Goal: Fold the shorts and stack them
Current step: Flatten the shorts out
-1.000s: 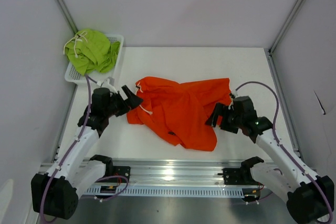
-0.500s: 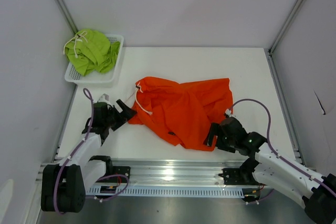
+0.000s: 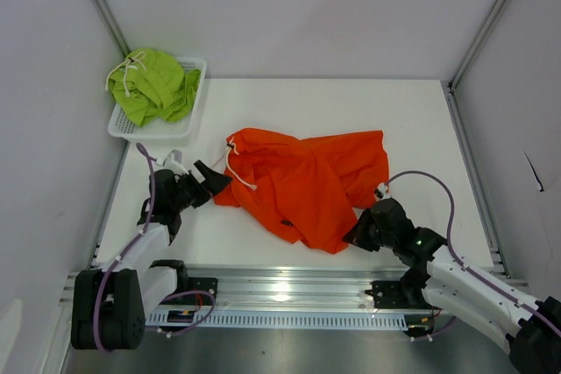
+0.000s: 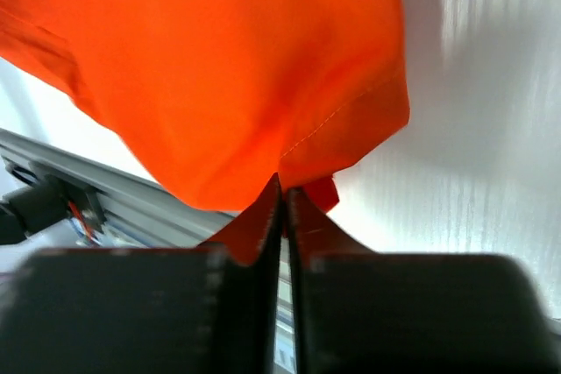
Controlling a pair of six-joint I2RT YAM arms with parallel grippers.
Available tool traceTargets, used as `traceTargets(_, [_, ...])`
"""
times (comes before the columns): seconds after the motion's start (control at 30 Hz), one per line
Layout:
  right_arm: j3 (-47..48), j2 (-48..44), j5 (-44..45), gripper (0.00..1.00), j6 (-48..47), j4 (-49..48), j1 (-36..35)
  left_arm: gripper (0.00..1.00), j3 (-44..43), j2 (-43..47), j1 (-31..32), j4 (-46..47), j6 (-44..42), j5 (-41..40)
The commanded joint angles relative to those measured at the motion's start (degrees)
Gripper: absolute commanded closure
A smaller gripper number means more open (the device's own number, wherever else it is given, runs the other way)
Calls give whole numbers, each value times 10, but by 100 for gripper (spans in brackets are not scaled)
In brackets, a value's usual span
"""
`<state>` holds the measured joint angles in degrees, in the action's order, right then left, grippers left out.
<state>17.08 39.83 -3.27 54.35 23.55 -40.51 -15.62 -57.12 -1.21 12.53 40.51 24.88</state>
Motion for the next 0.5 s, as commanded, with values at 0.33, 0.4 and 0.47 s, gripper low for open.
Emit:
traceTargets(0.33, [151, 69, -129, 100, -163, 24, 296, 1, 16, -22, -6, 87, -7, 36])
traceTargets(0.4, [151, 85, -160, 100, -176, -7, 339, 1, 14, -31, -7, 104, -3, 45])
traceTargets(0.47, [149, 118, -191, 100, -181, -31, 355, 1, 20, -45, -7, 127, 3, 57])
